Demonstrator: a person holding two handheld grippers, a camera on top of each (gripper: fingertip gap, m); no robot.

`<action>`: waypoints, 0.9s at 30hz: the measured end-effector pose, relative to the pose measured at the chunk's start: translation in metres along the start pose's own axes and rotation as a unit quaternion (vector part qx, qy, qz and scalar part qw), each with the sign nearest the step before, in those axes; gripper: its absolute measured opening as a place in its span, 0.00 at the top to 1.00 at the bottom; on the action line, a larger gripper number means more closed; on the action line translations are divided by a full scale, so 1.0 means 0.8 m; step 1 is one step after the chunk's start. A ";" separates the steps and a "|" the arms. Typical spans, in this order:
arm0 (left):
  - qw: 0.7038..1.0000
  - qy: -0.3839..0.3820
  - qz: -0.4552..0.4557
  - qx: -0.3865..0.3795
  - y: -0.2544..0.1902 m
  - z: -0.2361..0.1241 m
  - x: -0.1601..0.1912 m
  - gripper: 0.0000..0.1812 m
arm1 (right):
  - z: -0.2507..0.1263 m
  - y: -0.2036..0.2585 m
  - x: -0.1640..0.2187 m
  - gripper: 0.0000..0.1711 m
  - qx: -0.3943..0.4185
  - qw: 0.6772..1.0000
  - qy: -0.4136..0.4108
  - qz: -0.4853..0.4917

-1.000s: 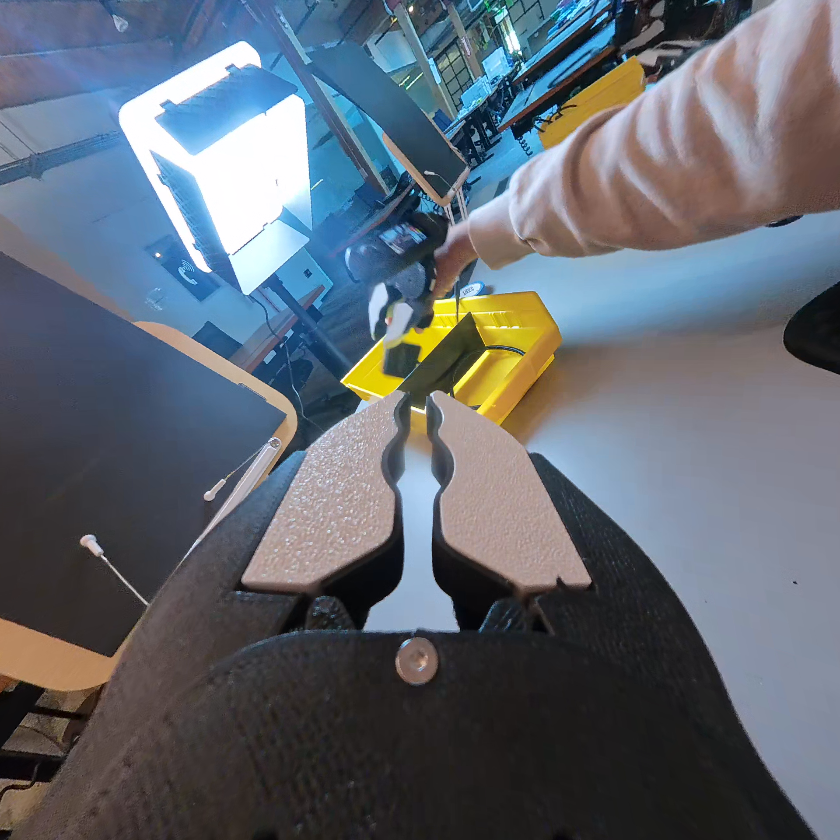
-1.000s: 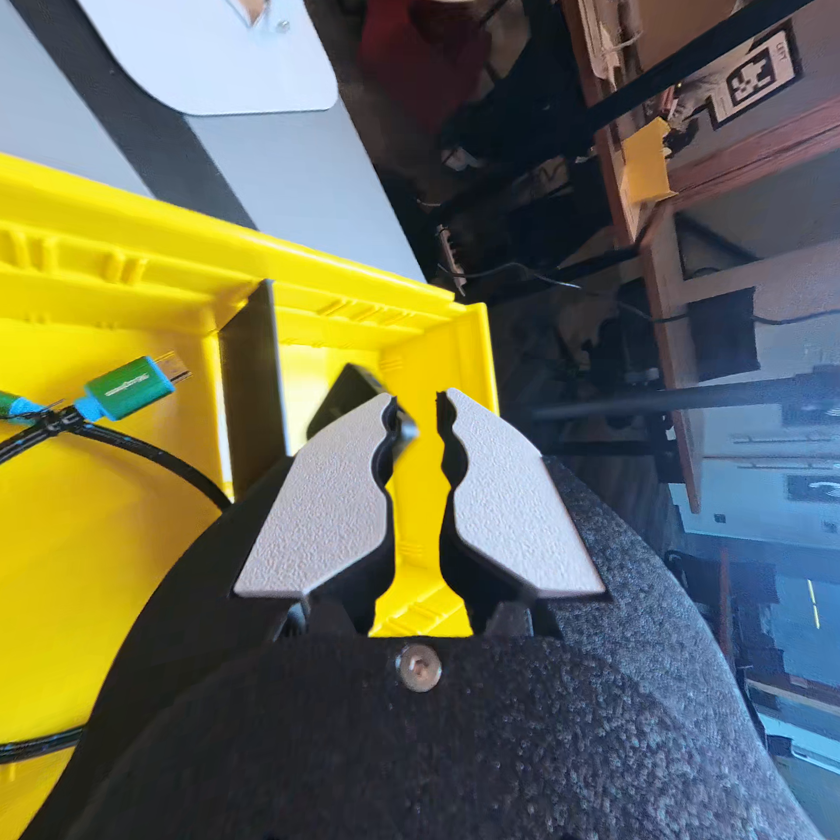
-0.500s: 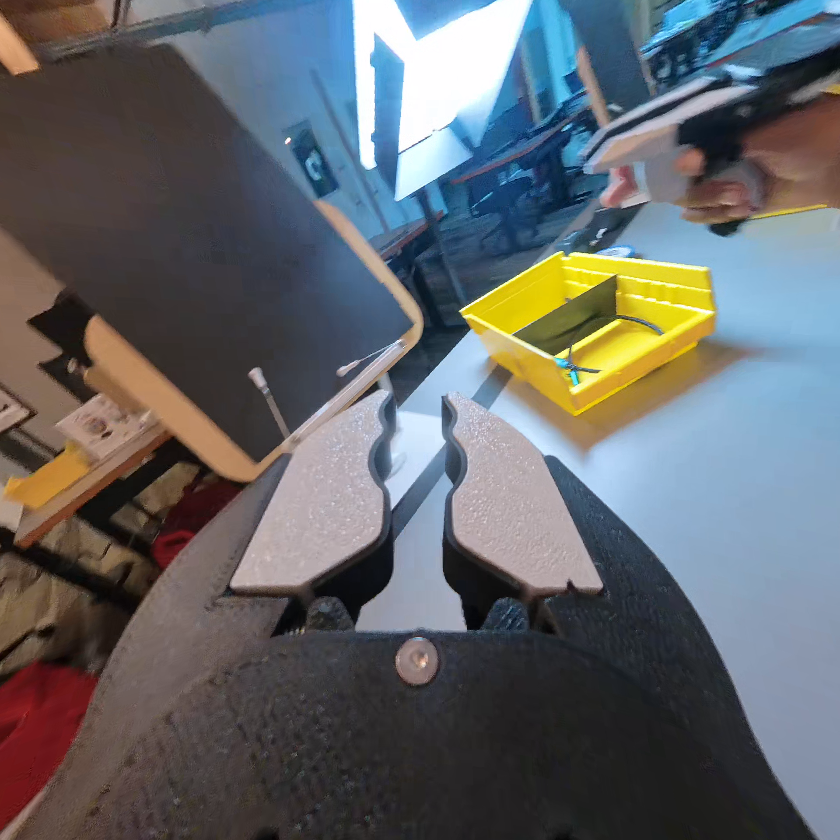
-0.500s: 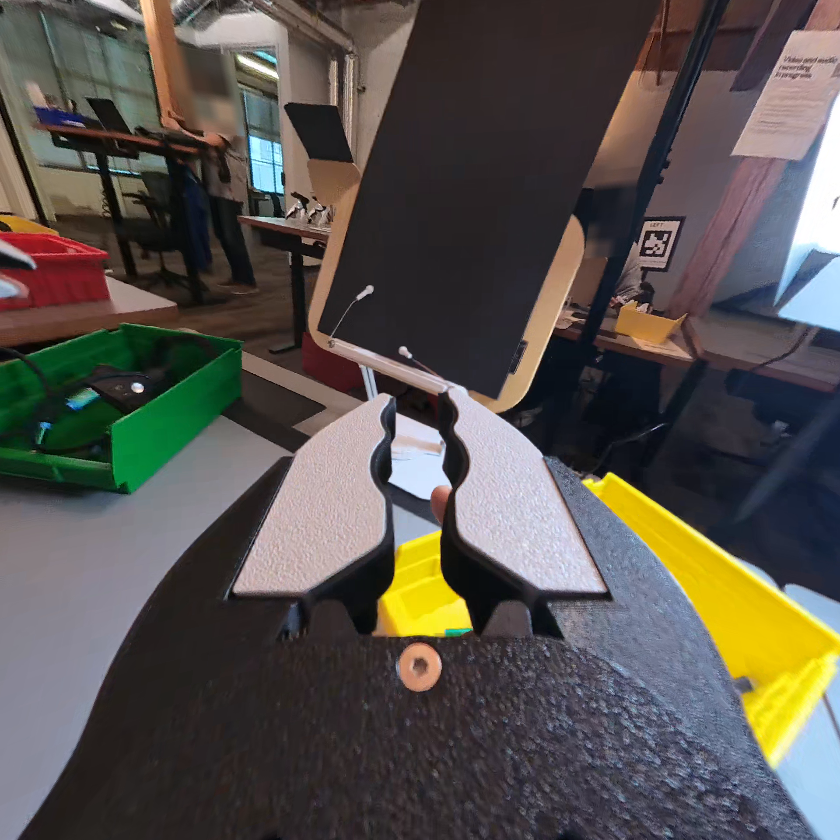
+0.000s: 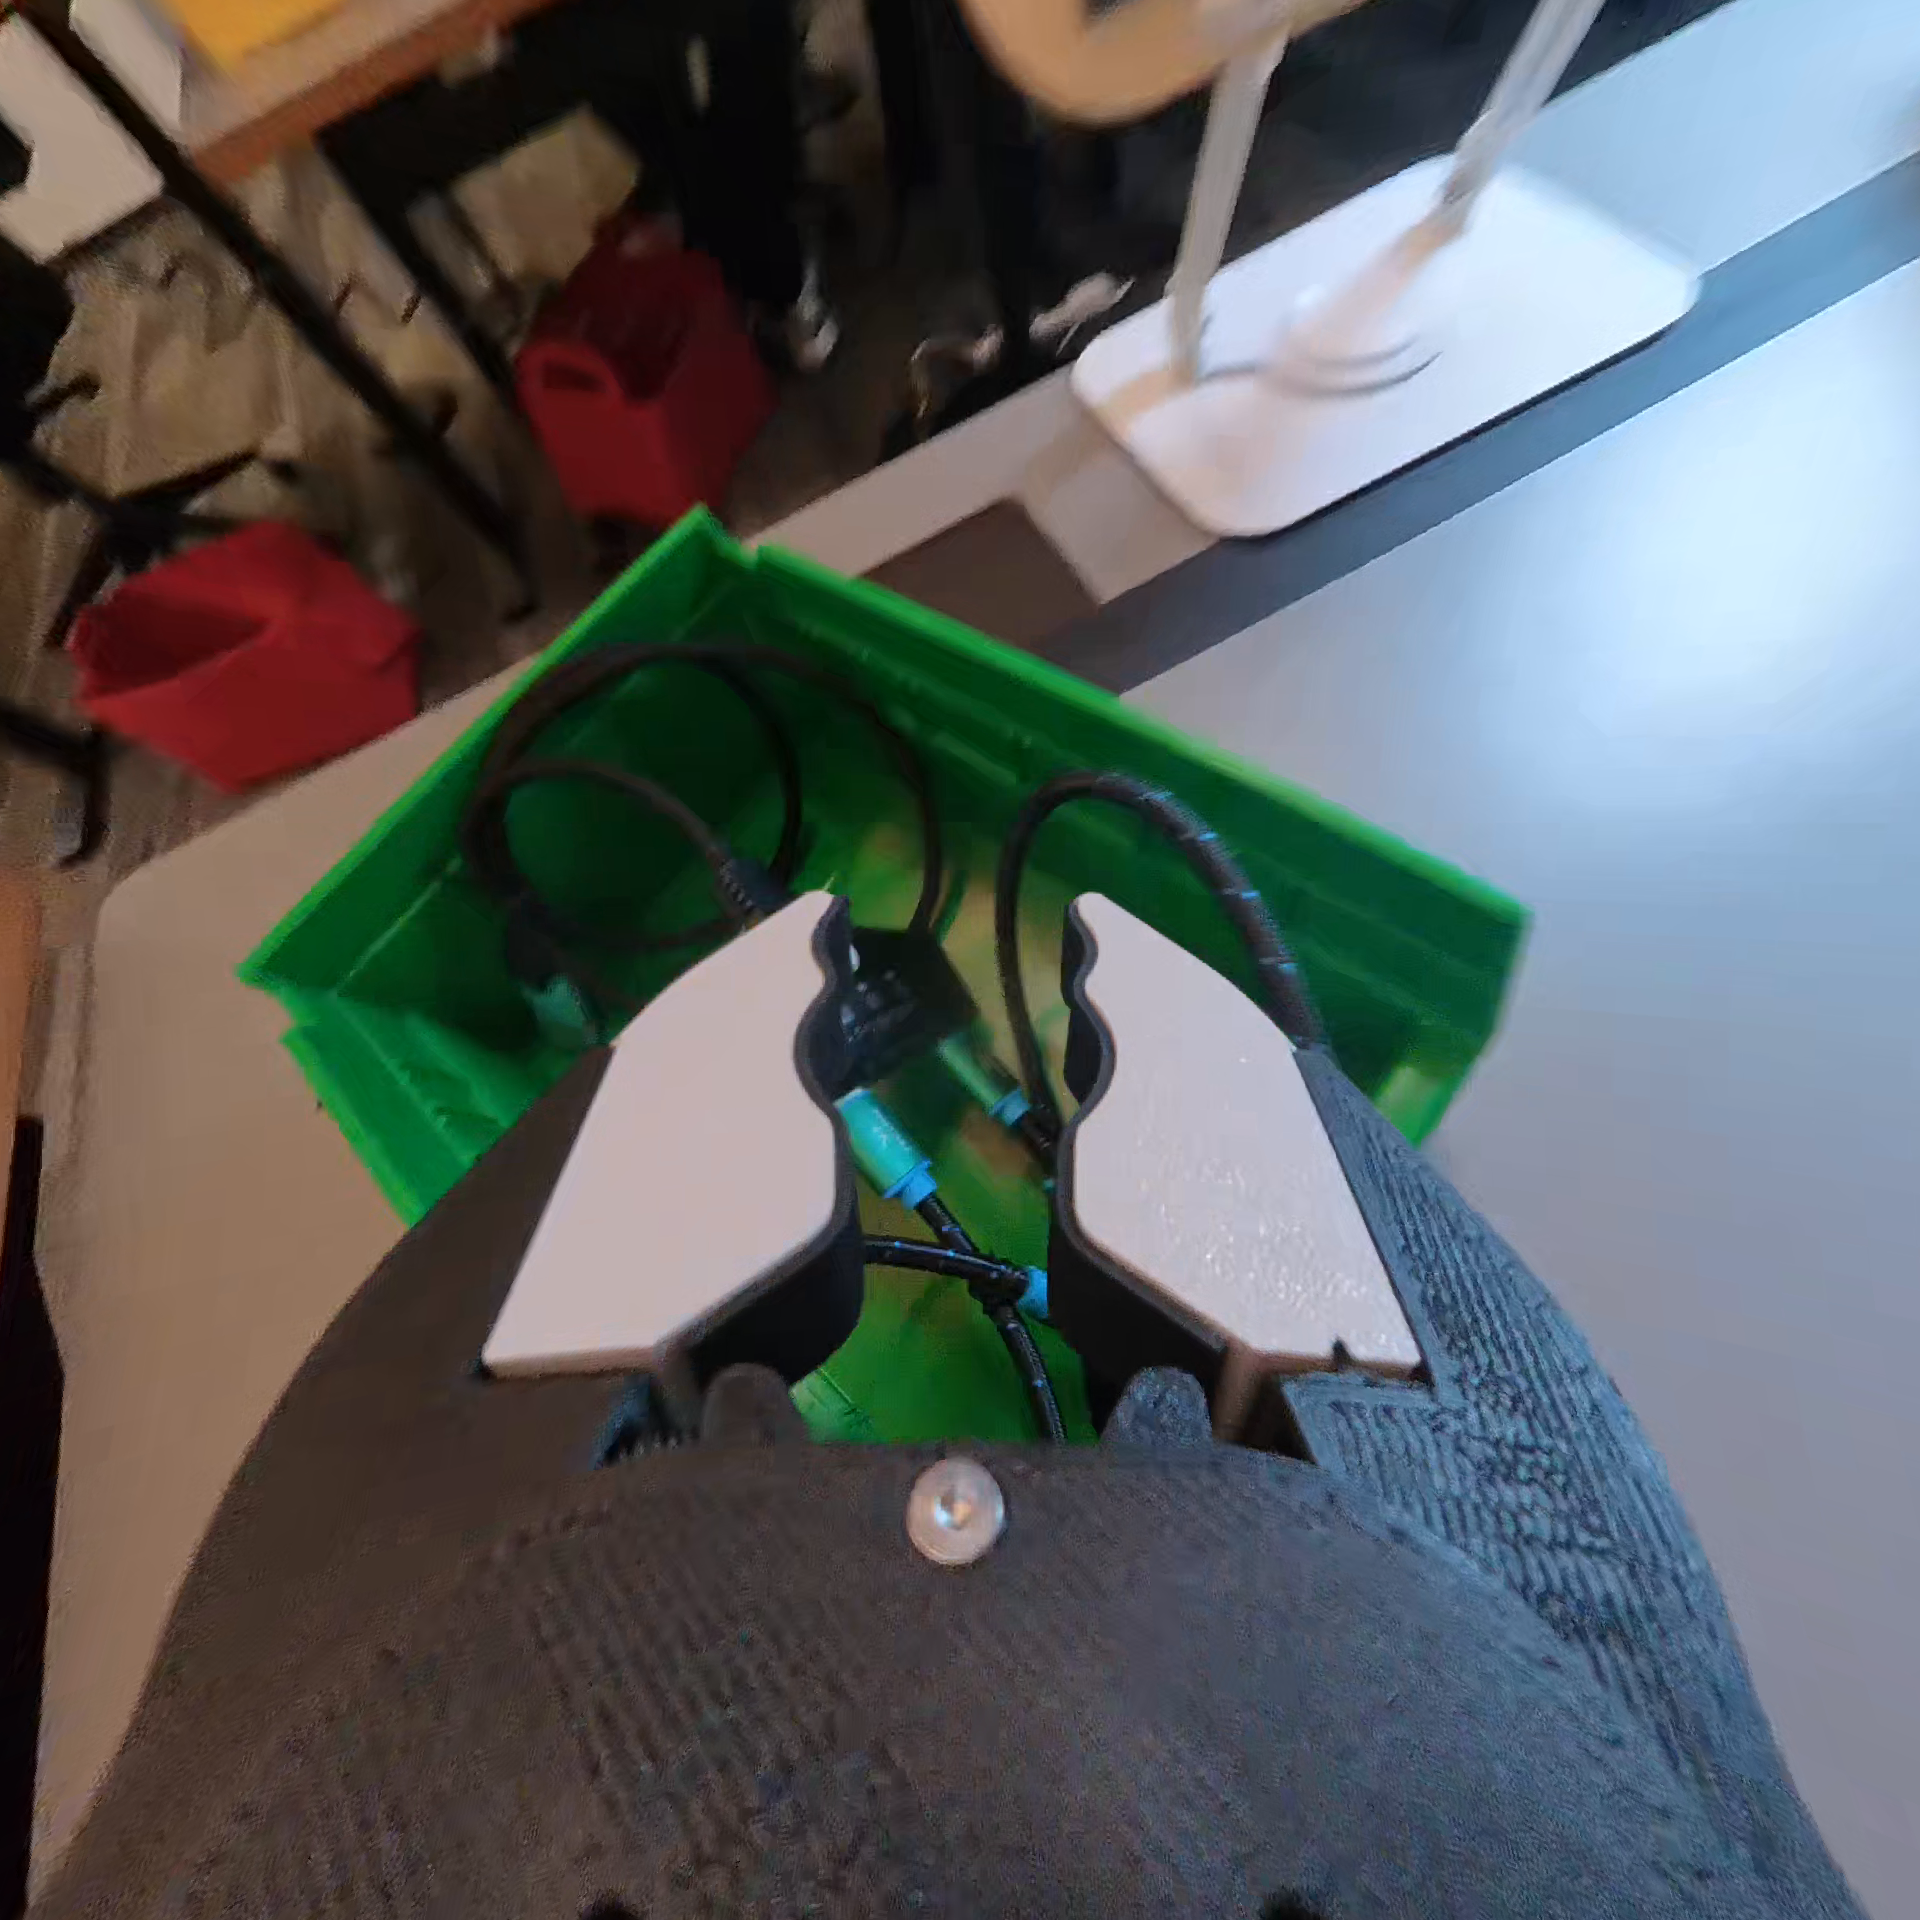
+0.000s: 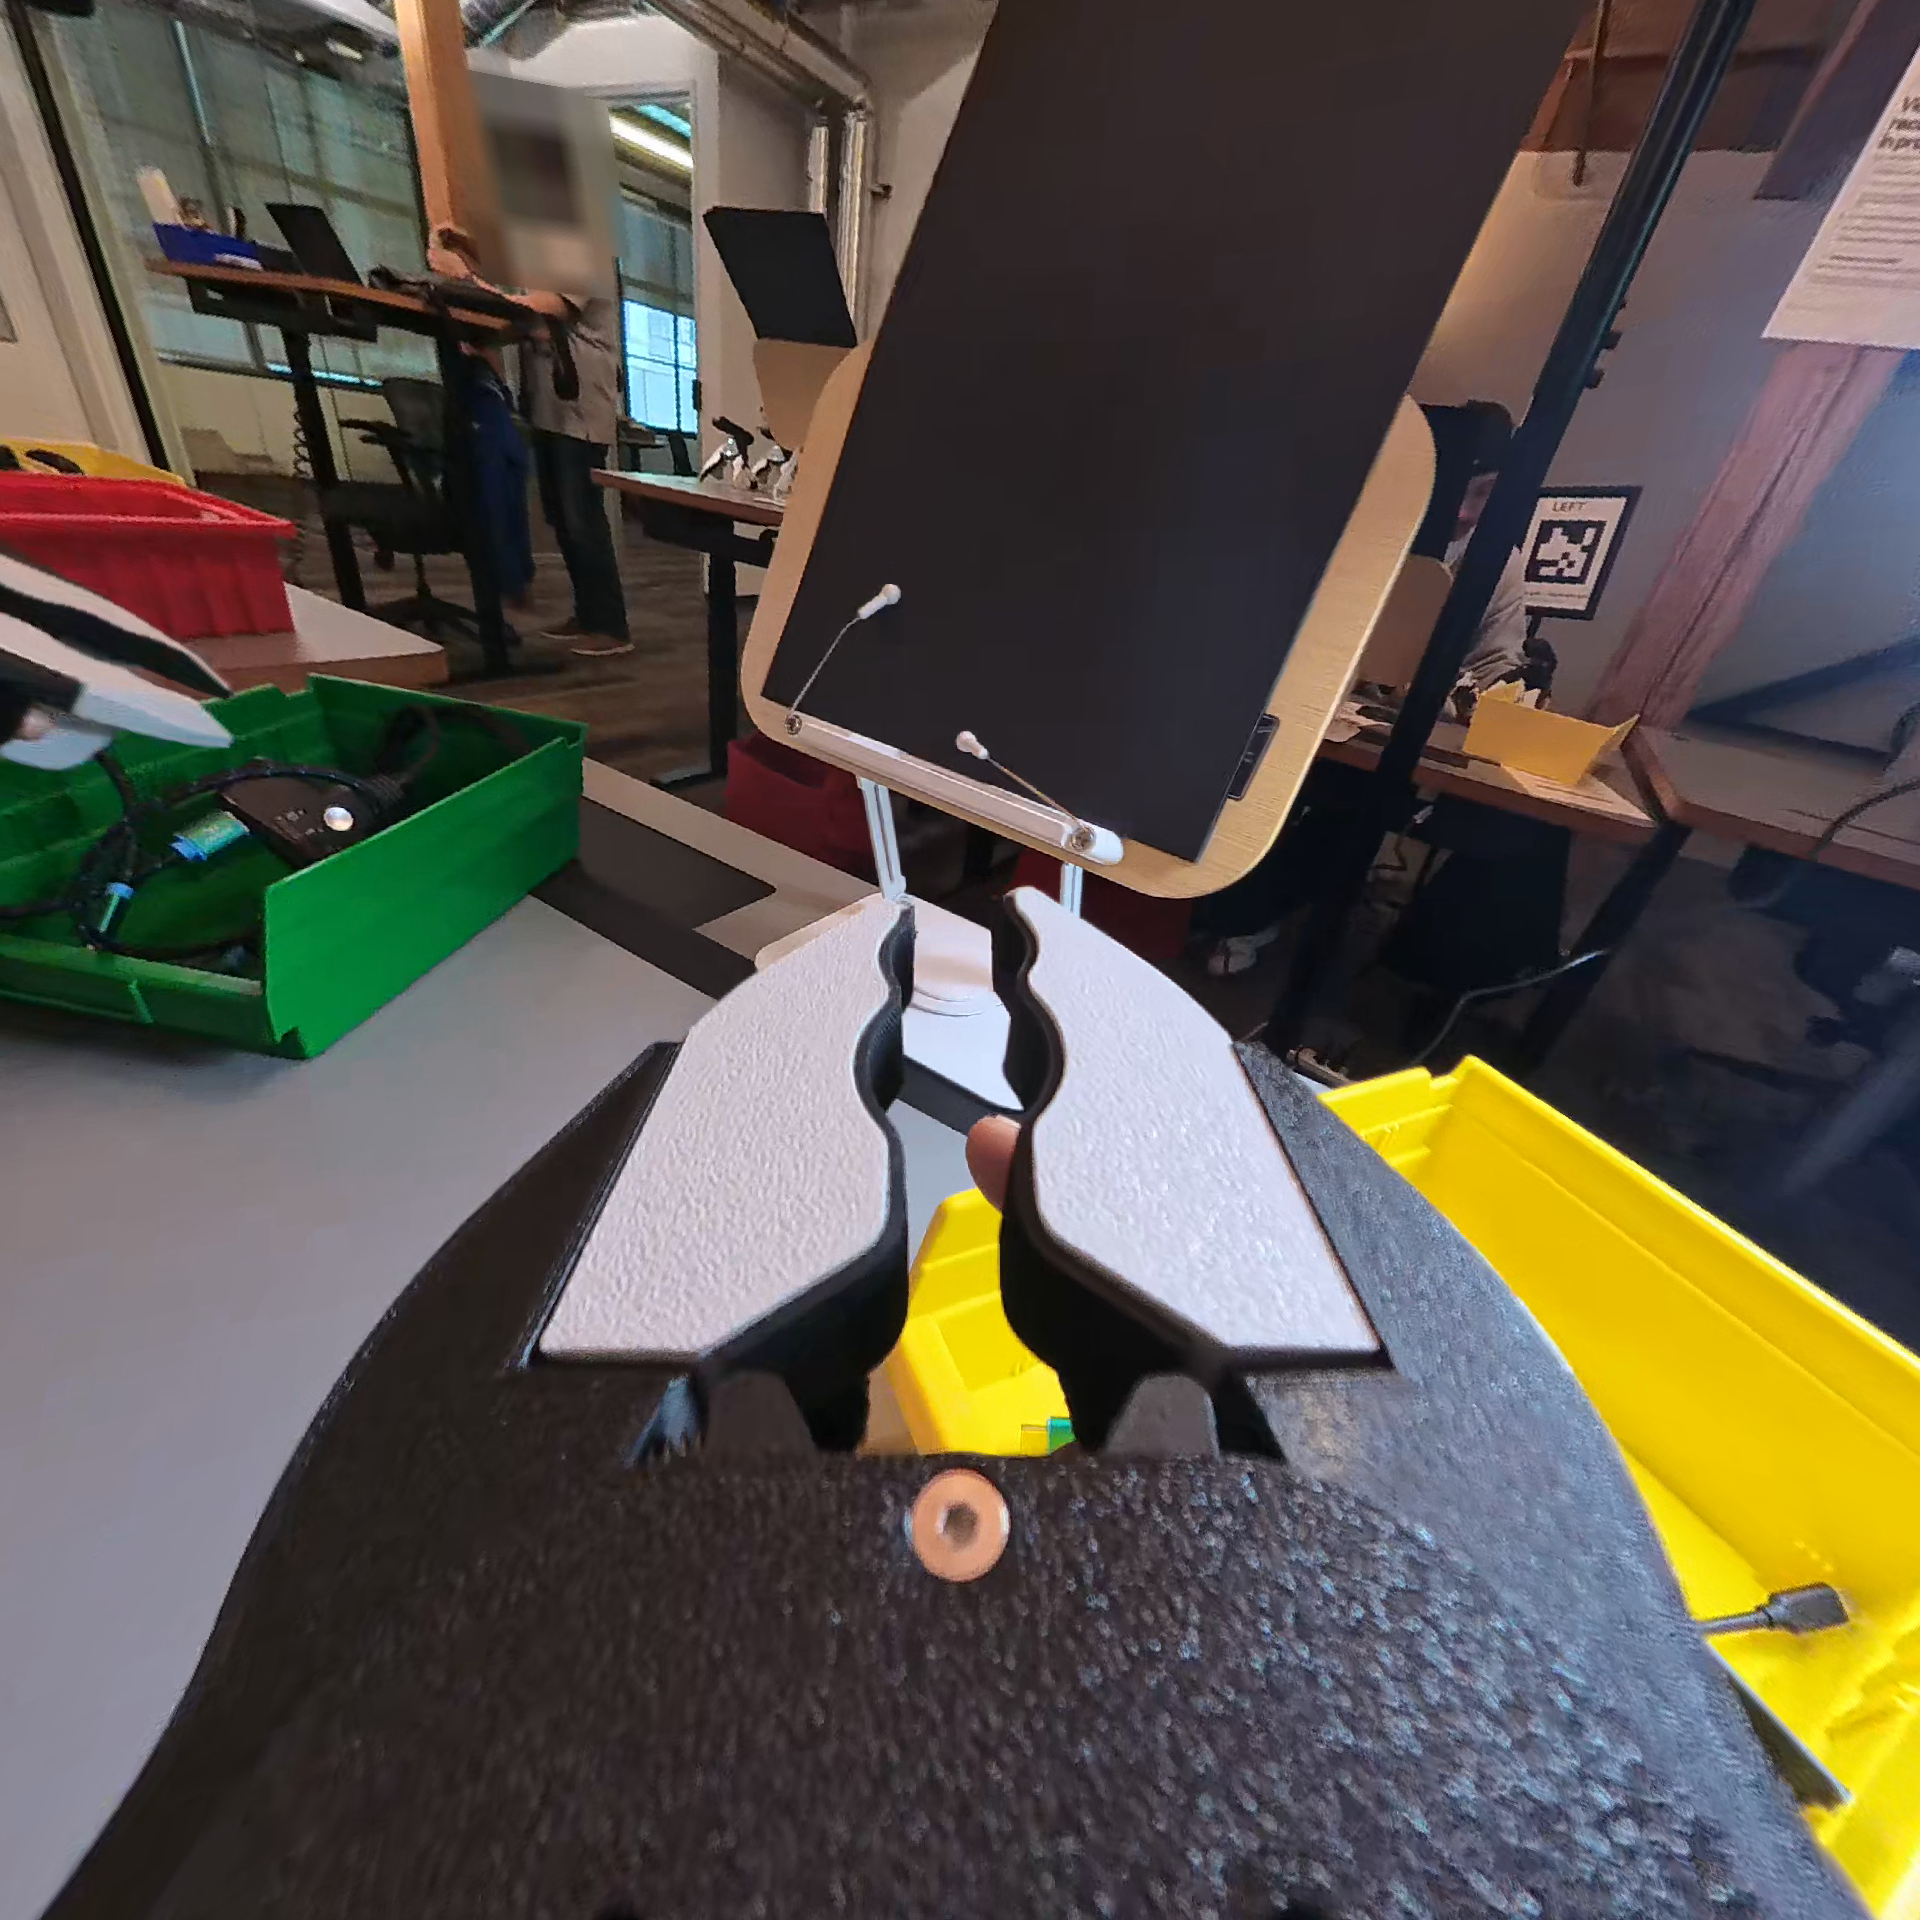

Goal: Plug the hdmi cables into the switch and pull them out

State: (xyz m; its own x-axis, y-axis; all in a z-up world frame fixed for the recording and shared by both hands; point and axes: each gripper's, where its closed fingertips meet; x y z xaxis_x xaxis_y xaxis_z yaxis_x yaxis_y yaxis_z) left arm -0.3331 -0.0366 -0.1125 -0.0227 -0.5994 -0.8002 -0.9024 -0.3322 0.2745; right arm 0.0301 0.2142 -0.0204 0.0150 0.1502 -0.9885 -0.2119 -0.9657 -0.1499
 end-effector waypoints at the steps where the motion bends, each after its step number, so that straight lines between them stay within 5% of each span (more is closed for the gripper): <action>1: 1.000 0.014 -0.014 -0.010 0.004 0.012 0.009 0.77 | 0.002 0.004 0.001 0.92 -0.004 1.000 0.003 -0.008; 5: 0.994 0.038 -0.087 -0.060 0.032 0.044 0.035 0.71 | 0.008 0.015 0.004 0.92 -0.018 0.999 0.014 -0.036; 16: 0.969 0.192 0.059 -0.146 0.045 0.068 0.101 0.59 | 0.004 0.012 0.006 0.93 -0.025 0.999 0.027 -0.037; 27: 0.947 0.227 0.110 -0.197 0.059 0.082 0.111 0.59 | 0.007 0.015 0.008 0.93 -0.035 0.999 0.030 -0.023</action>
State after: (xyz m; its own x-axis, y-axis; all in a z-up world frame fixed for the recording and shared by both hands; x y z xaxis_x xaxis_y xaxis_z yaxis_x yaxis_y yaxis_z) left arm -0.4057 -0.0577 -0.2059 0.0769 -0.9069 -0.4142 -0.6644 -0.3563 0.6569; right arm 0.0222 0.2044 -0.0282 0.0817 0.1835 -0.9796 -0.1403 -0.9710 -0.1935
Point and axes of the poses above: each gripper's, where its closed fingertips meet, z out along the fingers, x out of its underside, y = z × x across the jaws, and after that the axes turned 5 degrees about -x, right-handed
